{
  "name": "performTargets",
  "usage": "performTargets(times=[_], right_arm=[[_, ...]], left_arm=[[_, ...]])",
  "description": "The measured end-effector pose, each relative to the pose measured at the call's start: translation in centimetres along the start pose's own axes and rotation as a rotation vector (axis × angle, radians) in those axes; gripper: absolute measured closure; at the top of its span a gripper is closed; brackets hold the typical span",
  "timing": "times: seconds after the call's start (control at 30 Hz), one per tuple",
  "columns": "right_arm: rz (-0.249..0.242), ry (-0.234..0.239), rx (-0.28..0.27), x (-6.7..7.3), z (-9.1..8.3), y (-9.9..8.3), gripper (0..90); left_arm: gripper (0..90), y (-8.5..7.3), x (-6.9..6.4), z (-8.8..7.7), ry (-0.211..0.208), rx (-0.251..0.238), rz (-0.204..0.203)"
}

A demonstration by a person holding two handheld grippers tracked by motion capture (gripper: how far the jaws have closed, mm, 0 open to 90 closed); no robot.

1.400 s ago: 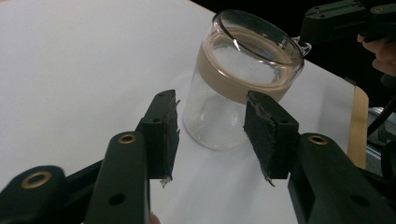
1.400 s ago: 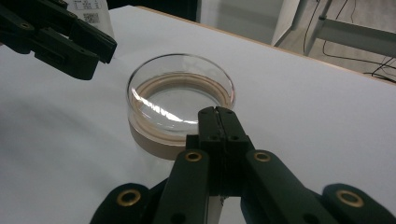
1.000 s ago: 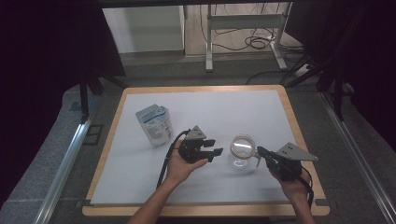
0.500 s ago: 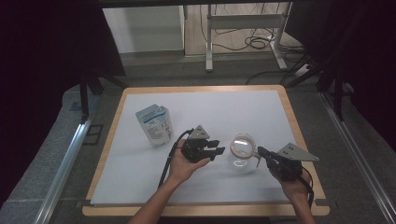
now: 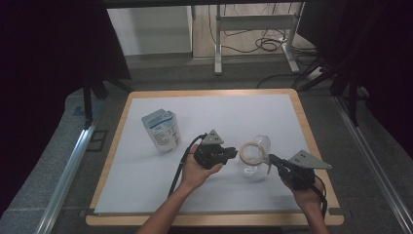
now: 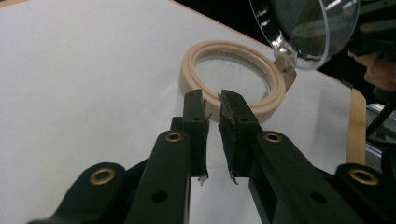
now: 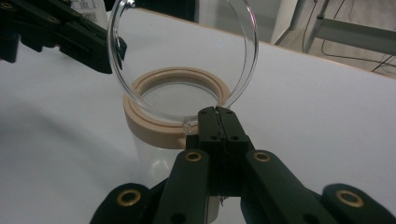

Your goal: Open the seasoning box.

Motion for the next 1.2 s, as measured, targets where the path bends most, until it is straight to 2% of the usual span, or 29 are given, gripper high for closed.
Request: performTargets(times=[0.1, 0.13, 0.3, 0.47, 0.67, 0.77, 0.8, 0.87, 0.9, 0.93, 0.97, 1.0, 1.2], right_arm=[[-0.008, -0.007, 0.002, 0.0, 0.0, 0.0, 90.0], [-0.008, -0.007, 0.002, 0.0, 0.0, 0.0, 90.0], [-0.008, -0.007, 0.001, 0.0, 0.0, 0.0, 90.0], [-0.008, -0.003, 0.000, 0.0, 0.0, 0.0, 90.0], [0.005, 0.001, 0.011, -0.2, 0.0, -0.4, 90.0], [0.024, -0.001, 0.004, -0.3, -0.3, -0.7, 83.6], [0.050, 0.001, -0.002, -0.6, -0.6, -0.9, 80.3], [0.057, 0.002, -0.005, -0.6, -0.7, -1.0, 77.6], [0.065, -0.001, -0.006, -0.7, -0.9, -1.2, 71.5], [0.081, 0.007, -0.001, -0.7, -1.2, -1.7, 59.6], [0.081, 0.007, -0.001, -0.7, -1.2, -1.7, 59.6], [0.095, 0.006, 0.006, -0.6, -1.4, -2.3, 52.9], [0.113, -0.002, 0.010, -0.9, -1.8, -3.6, 46.6]], left_arm=[[82.7, 1.5, -0.5, 0.6, -0.028, -0.021, -0.005], [83.4, 1.9, -0.7, 0.8, -0.032, -0.024, 0.007], [89.6, 3.0, -1.9, 1.4, -0.052, -0.039, 0.027], [90.0, 3.6, -3.4, 1.9, -0.068, -0.033, 0.070], [90.0, 3.7, -3.8, 2.0, -0.072, -0.031, 0.075], [90.0, 3.8, -4.0, 2.0, -0.073, -0.031, 0.080], [90.0, 3.9, -4.2, 2.0, -0.077, -0.032, 0.082], [90.0, 3.9, -4.5, 2.1, -0.079, -0.031, 0.087], [90.0, 3.9, -4.7, 2.2, -0.083, -0.030, 0.090], [90.0, 3.9, -4.9, 2.3, -0.086, -0.030, 0.095], [90.0, 4.0, -5.1, 2.4, -0.090, -0.029, 0.098], [90.0, 4.0, -5.6, 2.6, -0.093, -0.026, 0.111], [90.0, 4.1, -6.5, 3.1, -0.101, -0.017, 0.132]])
Point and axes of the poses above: each handheld gripper's, and its own axes: z roughly forward along the jaws, y roughly out of its top, x roughly to its left, the point moved 7 cm from there along z, roughly forward along the jaws, and after that the axes turned 1 degree about -z, right-handed, at the moved point
